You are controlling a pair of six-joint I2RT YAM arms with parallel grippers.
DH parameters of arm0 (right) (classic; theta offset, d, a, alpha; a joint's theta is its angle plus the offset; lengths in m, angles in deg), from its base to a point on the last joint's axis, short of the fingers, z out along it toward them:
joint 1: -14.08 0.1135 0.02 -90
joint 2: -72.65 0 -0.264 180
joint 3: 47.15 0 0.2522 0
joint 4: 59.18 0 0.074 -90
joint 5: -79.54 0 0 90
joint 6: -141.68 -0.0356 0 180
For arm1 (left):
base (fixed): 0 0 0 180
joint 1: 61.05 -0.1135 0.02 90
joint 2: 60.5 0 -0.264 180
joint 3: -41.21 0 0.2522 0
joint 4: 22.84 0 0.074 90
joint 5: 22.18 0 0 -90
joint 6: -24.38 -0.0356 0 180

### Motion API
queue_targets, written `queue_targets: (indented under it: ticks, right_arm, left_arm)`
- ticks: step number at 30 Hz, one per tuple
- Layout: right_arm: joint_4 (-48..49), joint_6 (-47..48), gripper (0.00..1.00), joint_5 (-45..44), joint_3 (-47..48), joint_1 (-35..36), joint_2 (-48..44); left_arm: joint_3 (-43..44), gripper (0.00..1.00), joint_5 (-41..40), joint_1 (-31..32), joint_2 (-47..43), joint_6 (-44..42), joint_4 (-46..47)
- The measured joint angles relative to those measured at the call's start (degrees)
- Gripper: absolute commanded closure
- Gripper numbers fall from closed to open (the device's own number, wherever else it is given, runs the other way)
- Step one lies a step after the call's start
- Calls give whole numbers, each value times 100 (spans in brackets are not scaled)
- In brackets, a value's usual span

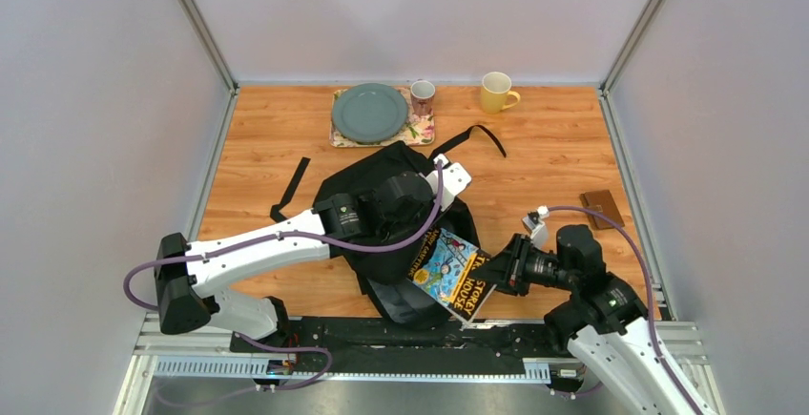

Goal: Pack the student bag
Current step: Place the book in the student bag.

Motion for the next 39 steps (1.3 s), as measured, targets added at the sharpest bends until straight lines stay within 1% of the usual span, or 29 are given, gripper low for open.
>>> queue_targets:
  ticks: [8, 14, 21, 27, 30, 37, 39]
  right_arm:
    - [1488, -807, 100, 140, -664, 0, 584]
    - [2393, -1545, 100, -63, -1040, 4, 780]
    - [2896, -2079, 100, -629, -1069, 205, 1141]
    - [3187, -2380, 100, -1145, -1049, 492, 1801]
    - [3462, -2496, 100, -1449, -997, 791, 2140]
    - [3799, -2481, 100, -2177, -557, 1241, 2852]
    - [3816, -2382, 100, -2511, -391, 1405, 3038]
  left_arm:
    - [11, 100, 101, -4, 31, 7, 9]
    - [31, 100, 197, -7, 31, 17, 90]
    - [31, 100, 555, -26, 31, 42, 280]
    - [28, 100, 1021, -33, -70, 42, 463]
    - [26, 100, 1176, -33, -162, 46, 507]
    - [-107, 100, 1215, -31, -289, 66, 627]
    - [-166, 100, 1182, -31, -304, 92, 697]
